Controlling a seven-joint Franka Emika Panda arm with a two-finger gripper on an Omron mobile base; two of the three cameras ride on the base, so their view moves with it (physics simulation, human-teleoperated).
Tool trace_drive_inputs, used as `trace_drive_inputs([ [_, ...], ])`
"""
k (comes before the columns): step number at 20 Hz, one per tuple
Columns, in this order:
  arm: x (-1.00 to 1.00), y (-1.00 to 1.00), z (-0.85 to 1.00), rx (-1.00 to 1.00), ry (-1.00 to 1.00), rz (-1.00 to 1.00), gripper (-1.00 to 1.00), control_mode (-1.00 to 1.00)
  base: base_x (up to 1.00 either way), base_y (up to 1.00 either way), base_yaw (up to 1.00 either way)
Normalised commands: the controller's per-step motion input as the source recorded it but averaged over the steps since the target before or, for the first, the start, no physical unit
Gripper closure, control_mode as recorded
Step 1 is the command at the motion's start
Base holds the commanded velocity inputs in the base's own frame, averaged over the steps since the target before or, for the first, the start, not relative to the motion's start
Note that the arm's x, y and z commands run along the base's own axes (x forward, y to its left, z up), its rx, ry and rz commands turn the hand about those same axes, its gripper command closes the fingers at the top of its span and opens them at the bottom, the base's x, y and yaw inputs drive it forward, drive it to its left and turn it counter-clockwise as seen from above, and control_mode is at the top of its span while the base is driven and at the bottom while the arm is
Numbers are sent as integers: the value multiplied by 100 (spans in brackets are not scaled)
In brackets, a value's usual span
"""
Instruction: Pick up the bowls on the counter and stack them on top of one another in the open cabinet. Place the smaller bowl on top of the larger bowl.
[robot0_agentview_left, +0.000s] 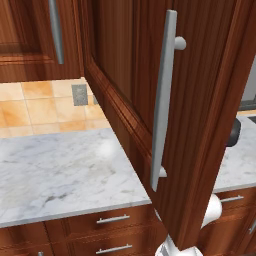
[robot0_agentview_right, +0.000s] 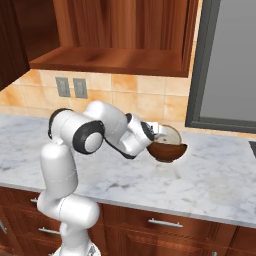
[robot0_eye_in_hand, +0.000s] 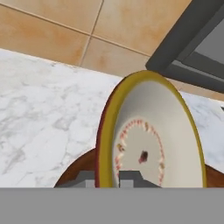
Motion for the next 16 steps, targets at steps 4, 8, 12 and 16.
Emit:
trace_drive_inputs([
  [4, -51, -38, 0, 2, -12, -4, 100, -100, 0, 0, 0],
  [8, -47, -26, 0, 1, -13, -2, 100, -100, 0, 0, 0],
  [12, -58, -1, -22, -2, -7, 2, 100, -100, 0, 0, 0],
  [16, -8, 0, -2, 0, -1, 0, 100, -100, 0, 0, 0],
])
